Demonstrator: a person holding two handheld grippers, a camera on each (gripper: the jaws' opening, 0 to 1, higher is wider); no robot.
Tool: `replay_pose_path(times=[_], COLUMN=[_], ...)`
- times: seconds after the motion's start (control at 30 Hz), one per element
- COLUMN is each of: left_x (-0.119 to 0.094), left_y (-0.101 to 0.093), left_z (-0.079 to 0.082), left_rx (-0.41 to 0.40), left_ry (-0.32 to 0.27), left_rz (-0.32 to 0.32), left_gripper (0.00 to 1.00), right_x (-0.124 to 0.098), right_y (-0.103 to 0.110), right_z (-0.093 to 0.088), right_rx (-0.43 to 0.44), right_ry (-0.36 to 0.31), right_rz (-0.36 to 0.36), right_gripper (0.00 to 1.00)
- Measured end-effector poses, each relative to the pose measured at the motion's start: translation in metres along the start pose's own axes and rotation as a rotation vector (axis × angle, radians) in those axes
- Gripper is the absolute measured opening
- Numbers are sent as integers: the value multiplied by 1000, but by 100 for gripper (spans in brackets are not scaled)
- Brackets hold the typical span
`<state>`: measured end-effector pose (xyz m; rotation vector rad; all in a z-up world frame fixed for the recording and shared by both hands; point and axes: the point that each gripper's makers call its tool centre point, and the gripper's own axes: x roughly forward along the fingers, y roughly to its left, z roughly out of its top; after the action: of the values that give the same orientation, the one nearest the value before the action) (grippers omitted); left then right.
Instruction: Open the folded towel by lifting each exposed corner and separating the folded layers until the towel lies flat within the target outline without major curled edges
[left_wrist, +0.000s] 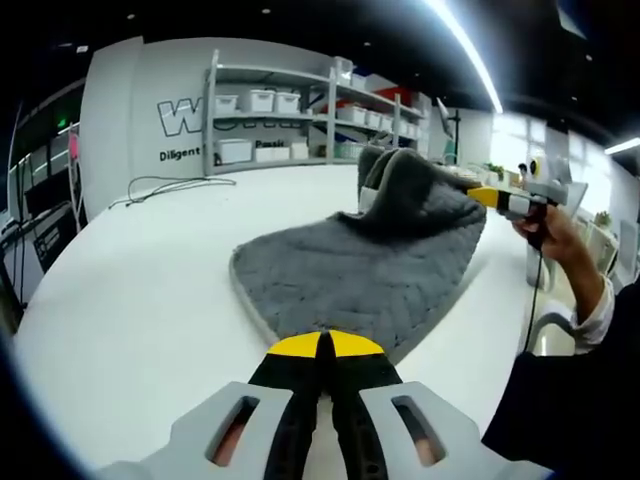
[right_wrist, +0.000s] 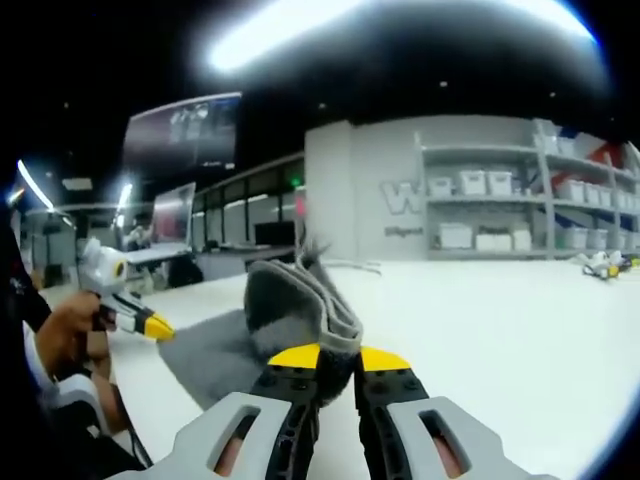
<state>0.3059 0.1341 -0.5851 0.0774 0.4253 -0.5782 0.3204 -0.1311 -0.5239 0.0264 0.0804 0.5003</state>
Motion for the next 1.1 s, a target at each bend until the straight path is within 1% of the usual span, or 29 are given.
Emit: replay_pose_path(times=[0.1, 0.2, 0.33, 0.5, 0.67, 0.9, 1.1], left_x=[0, -1, -2, -1, 0, 2, 4], left_y=[0, 0, -1, -1, 2, 0, 0], left_z=[0, -1, -2, -2, -1, 0, -1], left_rx=[4, -4, -7, 4, -1, 34, 17], left_ry=[-1, -7, -7, -7, -7, 29, 24], left_rz=[3, -2, -8, -4, -3, -10, -24], left_gripper=[1, 1, 1, 1, 1, 1, 1], right_x=[0, -1, -3, -5, -9, -9, -10], right_y=[-4, -6, -7, -9, -13, -16, -23], right_z=[0, -4, -6, -10, -18, -23, -37], right_rx=[-1, 2, 14, 13, 10, 14, 36], right_ry=[3, 15, 15, 31, 50, 66, 100], right_rz=[-3, -6, -12, -17, -21, -25, -33], right_gripper=[8, 8, 8, 8, 8, 8, 9])
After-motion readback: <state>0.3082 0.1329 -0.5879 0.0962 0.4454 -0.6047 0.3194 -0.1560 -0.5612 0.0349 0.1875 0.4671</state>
